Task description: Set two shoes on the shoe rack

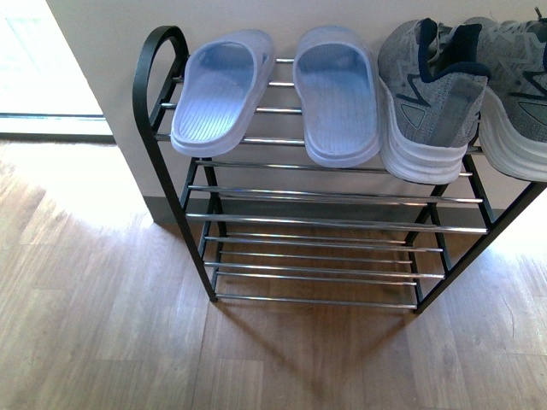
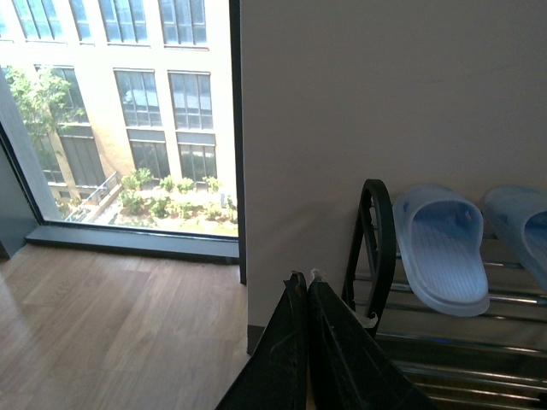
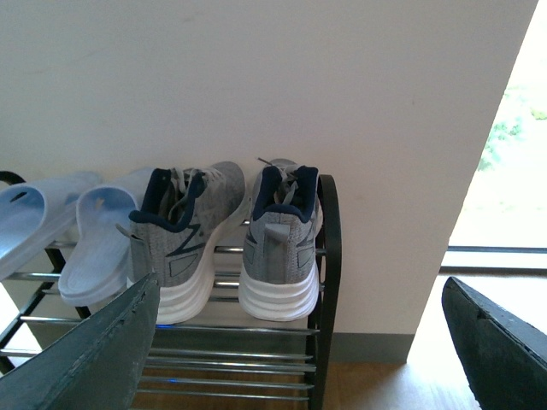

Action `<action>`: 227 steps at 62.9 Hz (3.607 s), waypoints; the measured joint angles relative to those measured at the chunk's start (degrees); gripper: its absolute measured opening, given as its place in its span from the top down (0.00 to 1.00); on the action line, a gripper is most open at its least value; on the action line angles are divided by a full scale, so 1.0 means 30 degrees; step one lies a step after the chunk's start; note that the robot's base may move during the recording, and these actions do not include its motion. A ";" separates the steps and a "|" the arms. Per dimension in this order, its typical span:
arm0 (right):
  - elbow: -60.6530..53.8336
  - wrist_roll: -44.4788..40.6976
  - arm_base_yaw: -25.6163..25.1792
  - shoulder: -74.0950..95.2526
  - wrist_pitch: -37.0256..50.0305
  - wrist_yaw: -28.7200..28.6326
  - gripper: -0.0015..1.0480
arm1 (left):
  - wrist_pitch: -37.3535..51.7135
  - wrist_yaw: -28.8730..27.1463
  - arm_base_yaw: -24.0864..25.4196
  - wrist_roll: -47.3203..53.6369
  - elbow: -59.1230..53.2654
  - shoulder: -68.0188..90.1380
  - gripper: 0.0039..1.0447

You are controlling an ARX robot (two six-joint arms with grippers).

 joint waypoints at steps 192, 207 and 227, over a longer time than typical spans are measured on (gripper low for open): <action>0.0000 0.0007 0.0000 -0.0015 -0.0007 0.0080 0.09 | -0.4007 0.0029 0.0036 0.0051 0.0007 -0.3679 0.09; 0.0000 0.0000 0.0000 -0.0007 -0.0015 -0.0073 0.09 | -0.4014 -0.0073 0.0036 0.0044 0.0000 -0.3679 0.09; 0.0000 0.0000 0.0000 -0.0015 -0.0015 -0.0058 0.09 | -0.4007 -0.0051 0.0036 0.0044 0.0000 -0.3679 0.09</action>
